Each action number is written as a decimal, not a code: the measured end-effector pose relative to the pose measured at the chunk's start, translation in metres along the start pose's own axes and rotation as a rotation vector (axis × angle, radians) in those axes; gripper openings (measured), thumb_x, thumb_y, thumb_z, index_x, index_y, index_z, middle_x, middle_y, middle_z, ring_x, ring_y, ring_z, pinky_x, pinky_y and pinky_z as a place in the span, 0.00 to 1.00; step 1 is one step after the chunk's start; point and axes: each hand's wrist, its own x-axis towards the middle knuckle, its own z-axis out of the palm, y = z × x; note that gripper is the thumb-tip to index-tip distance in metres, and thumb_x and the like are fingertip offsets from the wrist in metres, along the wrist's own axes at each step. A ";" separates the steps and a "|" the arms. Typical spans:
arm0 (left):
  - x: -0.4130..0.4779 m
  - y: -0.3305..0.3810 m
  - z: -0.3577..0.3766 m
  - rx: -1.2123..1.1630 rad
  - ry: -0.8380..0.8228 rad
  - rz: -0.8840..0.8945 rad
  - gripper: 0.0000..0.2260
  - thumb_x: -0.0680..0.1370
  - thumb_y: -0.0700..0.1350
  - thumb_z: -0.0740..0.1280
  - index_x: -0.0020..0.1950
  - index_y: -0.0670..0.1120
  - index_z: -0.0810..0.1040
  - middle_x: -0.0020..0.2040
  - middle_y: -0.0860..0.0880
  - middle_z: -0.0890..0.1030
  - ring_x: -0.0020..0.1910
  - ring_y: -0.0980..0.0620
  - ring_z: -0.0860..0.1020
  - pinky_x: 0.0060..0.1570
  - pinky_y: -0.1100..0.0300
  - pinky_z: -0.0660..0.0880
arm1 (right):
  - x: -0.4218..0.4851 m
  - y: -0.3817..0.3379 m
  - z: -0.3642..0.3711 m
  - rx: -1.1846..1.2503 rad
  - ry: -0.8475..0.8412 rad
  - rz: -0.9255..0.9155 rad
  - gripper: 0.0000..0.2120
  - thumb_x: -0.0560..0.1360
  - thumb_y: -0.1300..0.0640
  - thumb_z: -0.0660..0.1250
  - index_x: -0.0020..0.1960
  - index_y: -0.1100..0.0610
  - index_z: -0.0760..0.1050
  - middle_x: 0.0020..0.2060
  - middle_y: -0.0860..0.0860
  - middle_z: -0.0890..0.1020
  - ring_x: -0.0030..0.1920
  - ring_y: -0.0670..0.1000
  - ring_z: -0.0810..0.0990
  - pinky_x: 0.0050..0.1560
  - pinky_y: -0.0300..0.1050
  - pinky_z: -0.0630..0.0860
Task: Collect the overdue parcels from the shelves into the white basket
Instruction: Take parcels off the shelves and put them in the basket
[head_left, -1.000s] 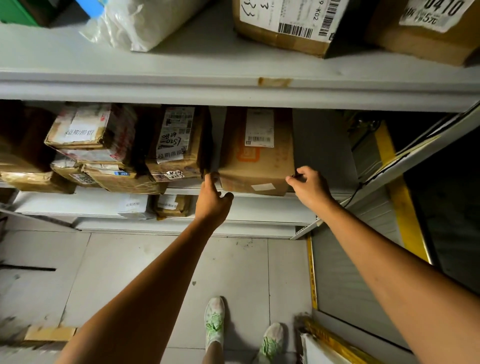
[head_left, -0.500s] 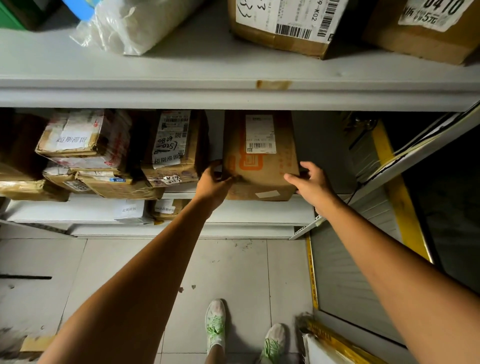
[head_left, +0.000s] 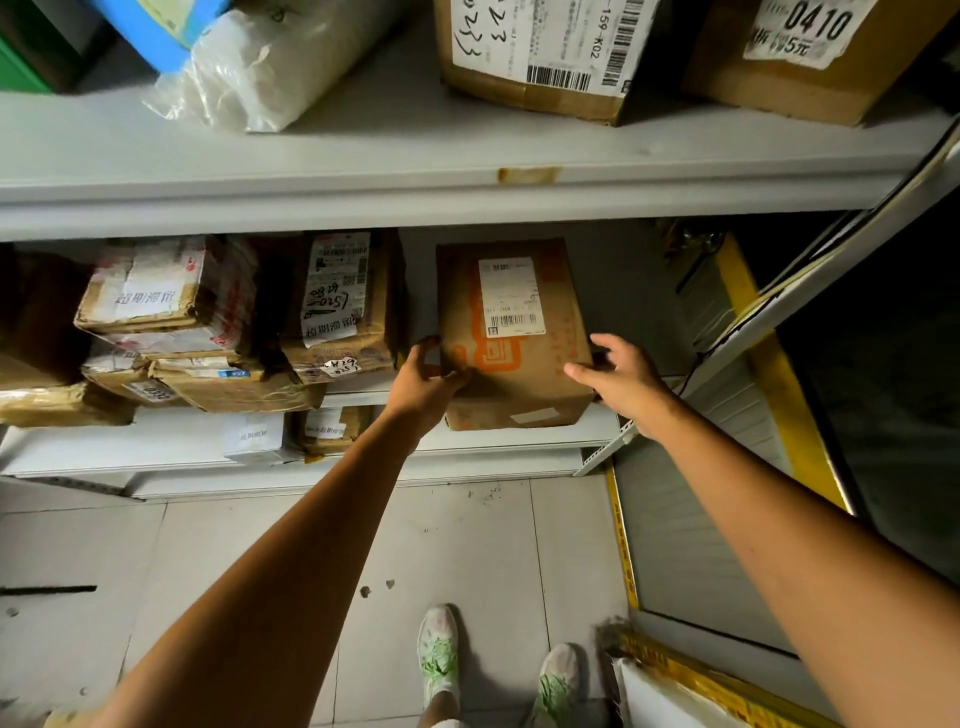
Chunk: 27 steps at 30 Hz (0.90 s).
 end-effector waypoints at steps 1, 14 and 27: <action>0.001 -0.001 -0.001 -0.002 -0.019 -0.003 0.31 0.76 0.43 0.73 0.76 0.51 0.64 0.63 0.43 0.77 0.56 0.47 0.80 0.57 0.50 0.79 | -0.001 -0.001 0.002 0.007 0.003 0.003 0.33 0.73 0.55 0.74 0.74 0.52 0.65 0.67 0.54 0.74 0.65 0.56 0.76 0.64 0.59 0.75; -0.018 -0.012 -0.036 -0.011 -0.235 -0.056 0.29 0.75 0.33 0.71 0.72 0.52 0.67 0.63 0.41 0.76 0.60 0.41 0.78 0.55 0.51 0.79 | -0.062 0.009 0.030 0.112 0.121 0.097 0.37 0.71 0.60 0.76 0.75 0.50 0.63 0.69 0.55 0.72 0.66 0.56 0.74 0.63 0.60 0.75; -0.095 0.004 -0.027 0.034 -0.359 -0.001 0.29 0.75 0.32 0.71 0.72 0.50 0.67 0.63 0.42 0.76 0.54 0.48 0.79 0.41 0.61 0.79 | -0.163 0.027 0.009 0.160 0.248 0.041 0.34 0.73 0.64 0.74 0.75 0.54 0.64 0.60 0.48 0.75 0.57 0.48 0.72 0.49 0.44 0.76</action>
